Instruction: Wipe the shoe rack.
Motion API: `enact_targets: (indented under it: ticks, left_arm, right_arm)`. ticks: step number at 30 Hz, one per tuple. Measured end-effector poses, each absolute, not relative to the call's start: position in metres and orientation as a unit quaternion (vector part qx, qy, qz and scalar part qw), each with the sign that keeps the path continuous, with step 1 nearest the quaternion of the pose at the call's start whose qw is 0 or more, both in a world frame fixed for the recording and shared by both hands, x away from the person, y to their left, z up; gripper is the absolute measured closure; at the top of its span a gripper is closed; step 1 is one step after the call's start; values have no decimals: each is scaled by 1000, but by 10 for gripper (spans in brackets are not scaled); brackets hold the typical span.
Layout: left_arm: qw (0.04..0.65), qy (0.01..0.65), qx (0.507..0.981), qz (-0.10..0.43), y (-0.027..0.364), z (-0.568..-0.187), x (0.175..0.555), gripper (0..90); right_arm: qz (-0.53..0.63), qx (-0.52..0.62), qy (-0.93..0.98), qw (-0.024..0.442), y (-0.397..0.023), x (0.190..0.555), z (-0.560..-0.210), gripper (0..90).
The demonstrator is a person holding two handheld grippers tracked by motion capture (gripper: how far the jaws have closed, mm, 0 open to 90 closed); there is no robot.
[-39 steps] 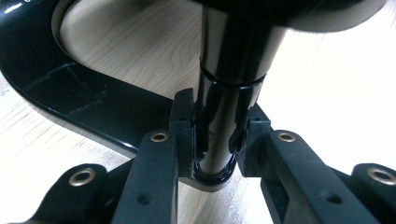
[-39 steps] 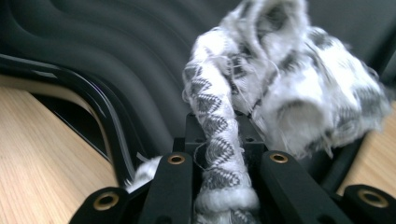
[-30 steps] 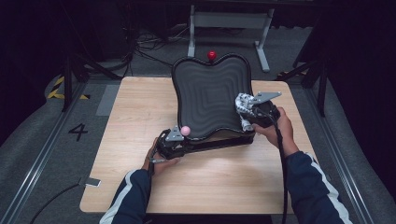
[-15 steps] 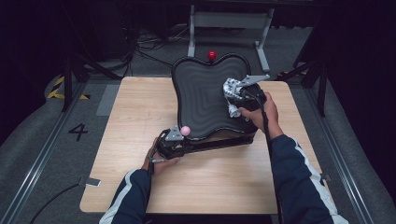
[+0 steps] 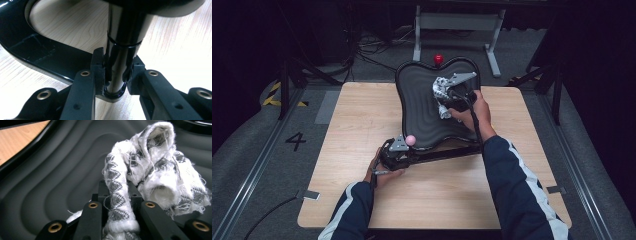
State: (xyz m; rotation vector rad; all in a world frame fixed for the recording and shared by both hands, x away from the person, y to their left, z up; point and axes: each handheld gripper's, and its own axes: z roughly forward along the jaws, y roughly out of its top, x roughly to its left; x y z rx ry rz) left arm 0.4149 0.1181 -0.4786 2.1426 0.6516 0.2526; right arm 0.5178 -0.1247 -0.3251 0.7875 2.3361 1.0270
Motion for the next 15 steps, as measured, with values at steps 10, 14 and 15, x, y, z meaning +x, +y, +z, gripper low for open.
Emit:
enact_targets:
  ticks: [10,14,15]
  left_arm:
    - [430,262,858,101,118,-479,415,734]
    - [430,262,858,100,118,-479,415,733]
    - [430,262,858,100,118,-479,415,733]
  right_arm:
    - [373,366,807,277,-175,547,-315,791]
    - [369,392,794,282,-192,553,-314,789]
    - [373,395,792,278,-195,554,-313,790]
